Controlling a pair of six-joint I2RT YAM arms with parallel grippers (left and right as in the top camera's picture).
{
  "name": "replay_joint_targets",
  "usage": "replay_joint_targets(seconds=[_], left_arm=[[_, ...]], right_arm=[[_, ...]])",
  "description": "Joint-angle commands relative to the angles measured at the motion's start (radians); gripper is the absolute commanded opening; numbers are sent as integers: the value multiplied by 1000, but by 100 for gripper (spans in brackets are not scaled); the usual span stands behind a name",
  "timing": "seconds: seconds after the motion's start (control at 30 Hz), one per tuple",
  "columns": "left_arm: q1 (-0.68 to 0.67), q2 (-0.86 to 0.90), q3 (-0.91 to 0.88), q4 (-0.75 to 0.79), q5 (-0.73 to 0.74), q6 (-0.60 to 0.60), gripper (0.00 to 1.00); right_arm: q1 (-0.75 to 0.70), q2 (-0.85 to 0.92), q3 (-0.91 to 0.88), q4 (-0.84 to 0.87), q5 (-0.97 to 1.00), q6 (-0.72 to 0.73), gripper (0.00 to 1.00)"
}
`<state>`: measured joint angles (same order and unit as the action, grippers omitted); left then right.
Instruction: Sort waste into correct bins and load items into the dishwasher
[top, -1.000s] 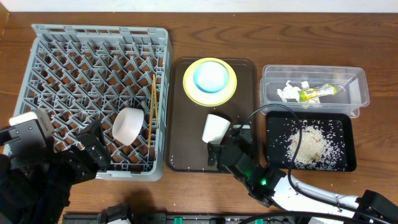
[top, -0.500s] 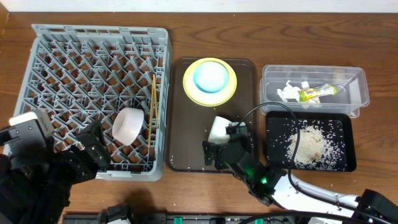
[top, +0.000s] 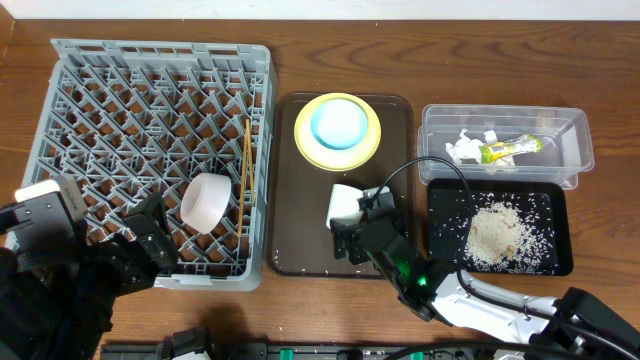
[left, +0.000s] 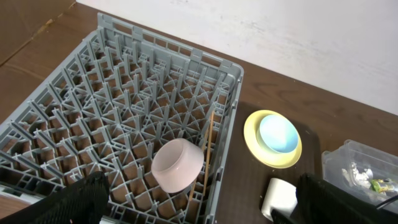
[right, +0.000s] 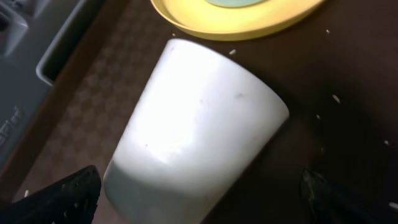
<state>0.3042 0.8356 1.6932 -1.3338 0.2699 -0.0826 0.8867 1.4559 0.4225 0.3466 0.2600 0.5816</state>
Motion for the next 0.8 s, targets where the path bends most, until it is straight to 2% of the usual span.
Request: replay_joint_targets(seconds=[0.0,0.3,0.37,0.53,0.77], left_arm=[[2,0,5,3,-6,-9,97],[2,0,5,3,-6,-9,97],[2,0,5,3,-6,-9,97],[2,0,5,3,-6,-9,97],[2,0,5,3,-6,-9,97]], right_arm=[[-9,5,-4,44,-122,-42,99],[-50,5,-4,88,-206,-225,99],[-69,5,-4,91,-238,-231,99],[-84,5,-4,65,-252,-188,99],[-74,5,-5,-17,-249,11,98]])
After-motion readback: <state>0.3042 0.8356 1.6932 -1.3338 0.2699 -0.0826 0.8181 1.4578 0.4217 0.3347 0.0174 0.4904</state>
